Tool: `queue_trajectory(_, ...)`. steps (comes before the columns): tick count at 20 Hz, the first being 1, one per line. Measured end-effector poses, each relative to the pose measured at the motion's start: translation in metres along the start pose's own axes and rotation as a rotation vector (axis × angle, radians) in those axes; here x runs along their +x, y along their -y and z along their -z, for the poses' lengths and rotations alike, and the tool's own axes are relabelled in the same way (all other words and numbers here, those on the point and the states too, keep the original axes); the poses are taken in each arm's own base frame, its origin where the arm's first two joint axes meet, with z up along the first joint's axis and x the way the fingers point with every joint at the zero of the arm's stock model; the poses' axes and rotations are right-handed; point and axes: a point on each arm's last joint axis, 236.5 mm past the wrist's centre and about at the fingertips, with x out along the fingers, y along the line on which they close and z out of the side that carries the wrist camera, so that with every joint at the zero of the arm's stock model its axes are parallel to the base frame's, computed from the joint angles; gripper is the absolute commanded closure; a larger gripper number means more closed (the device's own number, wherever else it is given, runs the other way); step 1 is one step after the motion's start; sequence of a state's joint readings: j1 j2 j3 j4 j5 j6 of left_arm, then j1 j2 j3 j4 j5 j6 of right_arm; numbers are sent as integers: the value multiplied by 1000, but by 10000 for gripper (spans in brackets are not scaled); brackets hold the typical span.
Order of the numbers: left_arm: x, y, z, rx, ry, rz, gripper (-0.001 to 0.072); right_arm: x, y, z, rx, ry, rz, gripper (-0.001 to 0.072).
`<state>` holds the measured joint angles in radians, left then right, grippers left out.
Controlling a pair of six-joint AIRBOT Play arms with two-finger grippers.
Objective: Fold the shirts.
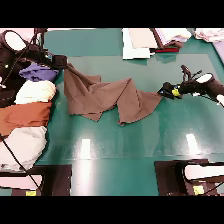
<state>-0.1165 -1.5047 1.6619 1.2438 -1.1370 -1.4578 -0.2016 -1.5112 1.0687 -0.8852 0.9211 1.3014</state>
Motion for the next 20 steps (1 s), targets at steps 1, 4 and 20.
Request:
queue_trajectory(1, 0, 0, 0, 0, 0, 0, 685, -2, 1, -2, -13, 4, 10, 385)
queue_trajectory(4, 0, 0, -1, 0, 3, 0, 685, -10, 2, -5, -62, 16, 42, 385)
queue_trajectory(20, -32, 7, -30, 23, 134, -10, 685, -28, -39, -22, -182, 107, 15, 698)
